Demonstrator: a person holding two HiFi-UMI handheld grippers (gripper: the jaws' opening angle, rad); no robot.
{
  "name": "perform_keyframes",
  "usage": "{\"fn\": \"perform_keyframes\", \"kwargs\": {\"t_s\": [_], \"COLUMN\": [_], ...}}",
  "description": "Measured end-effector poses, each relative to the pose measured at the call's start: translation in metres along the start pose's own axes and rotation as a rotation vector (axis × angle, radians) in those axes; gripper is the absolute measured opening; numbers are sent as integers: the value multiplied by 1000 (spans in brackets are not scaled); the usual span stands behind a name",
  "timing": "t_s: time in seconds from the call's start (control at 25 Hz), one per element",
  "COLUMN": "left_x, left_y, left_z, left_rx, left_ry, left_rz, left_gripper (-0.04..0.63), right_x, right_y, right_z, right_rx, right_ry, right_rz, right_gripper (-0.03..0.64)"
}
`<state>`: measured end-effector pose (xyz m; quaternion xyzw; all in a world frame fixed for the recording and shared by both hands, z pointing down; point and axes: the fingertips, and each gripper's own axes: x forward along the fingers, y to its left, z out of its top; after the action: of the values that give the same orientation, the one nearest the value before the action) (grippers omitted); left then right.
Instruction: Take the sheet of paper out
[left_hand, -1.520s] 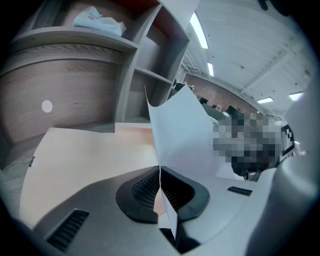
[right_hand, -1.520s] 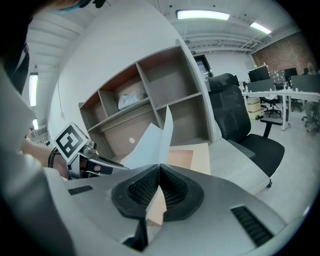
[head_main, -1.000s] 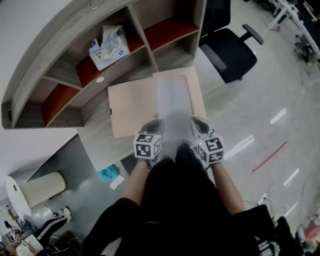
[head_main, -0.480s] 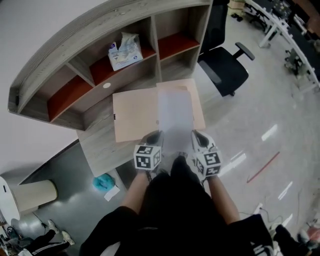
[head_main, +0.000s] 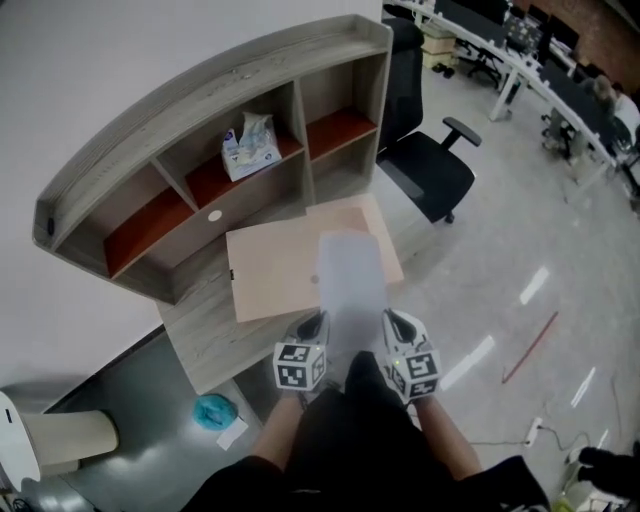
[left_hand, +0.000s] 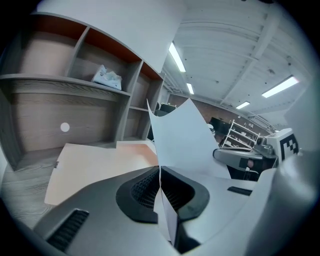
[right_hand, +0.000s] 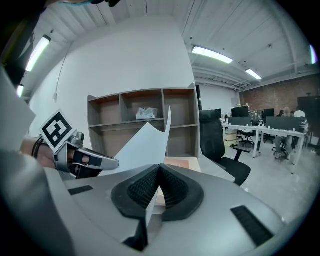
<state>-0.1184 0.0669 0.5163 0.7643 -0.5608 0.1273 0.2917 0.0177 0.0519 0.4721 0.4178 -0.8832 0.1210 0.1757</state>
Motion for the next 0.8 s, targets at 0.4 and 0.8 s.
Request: {"fn": "perform_keyframes", "kwargs": {"t_s": [0.4,0.8], "left_x": [-19,-31], "left_y": [-11,-4], "left_z": [15,50], "left_rx": [61,103], "left_ry": [-64,-123], "left_rz": [-18,-21], "left_gripper": [51,51], "right_x": [-15,-11], "right_y": [14,23], "right_z": [18,47], "right_rx": [-64,-88], "right_ry": [-70,-127], "right_rz": [-41,-56], "right_gripper": [18,18]}}
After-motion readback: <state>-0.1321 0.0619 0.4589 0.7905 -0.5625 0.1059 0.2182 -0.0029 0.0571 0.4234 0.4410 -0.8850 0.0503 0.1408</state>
